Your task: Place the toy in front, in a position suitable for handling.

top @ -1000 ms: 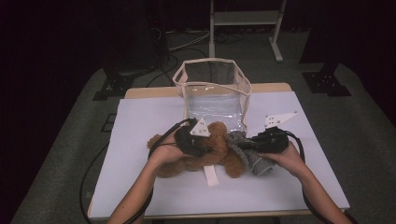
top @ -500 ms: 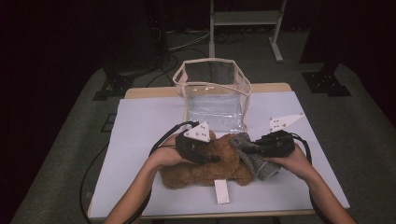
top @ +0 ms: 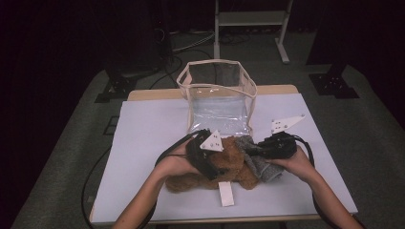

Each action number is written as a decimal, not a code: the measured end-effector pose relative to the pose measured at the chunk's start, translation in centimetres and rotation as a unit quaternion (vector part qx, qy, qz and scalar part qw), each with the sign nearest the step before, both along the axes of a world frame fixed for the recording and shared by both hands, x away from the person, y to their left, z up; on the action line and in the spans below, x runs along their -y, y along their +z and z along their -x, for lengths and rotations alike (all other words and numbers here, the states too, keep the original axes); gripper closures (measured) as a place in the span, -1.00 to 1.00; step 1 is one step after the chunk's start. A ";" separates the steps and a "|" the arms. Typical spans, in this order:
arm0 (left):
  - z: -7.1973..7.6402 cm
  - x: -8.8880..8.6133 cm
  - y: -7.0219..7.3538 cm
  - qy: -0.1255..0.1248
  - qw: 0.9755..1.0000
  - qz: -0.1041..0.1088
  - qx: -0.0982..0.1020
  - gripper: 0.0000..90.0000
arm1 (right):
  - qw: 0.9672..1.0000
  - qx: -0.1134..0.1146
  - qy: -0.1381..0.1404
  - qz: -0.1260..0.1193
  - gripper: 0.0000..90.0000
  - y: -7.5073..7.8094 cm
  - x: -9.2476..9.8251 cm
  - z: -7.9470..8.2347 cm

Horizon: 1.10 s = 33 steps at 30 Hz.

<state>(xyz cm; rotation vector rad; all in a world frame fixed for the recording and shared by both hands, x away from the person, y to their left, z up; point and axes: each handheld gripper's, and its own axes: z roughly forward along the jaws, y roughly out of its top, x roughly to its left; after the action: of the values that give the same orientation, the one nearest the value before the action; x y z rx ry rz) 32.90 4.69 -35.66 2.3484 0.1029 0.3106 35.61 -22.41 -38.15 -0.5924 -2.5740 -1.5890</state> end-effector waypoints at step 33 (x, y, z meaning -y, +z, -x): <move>0.3 2.4 0.9 -0.046 0.999 -0.002 -0.025 -0.84 | 0.999 0.000 -0.030 -0.016 0.78 -0.8 4.4 1.6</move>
<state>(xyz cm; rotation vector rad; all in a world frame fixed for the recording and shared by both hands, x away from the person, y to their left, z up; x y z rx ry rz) 32.59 2.25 -34.81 2.3561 0.0173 0.2067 34.06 -26.76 -38.91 -0.6738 -2.5498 -1.6453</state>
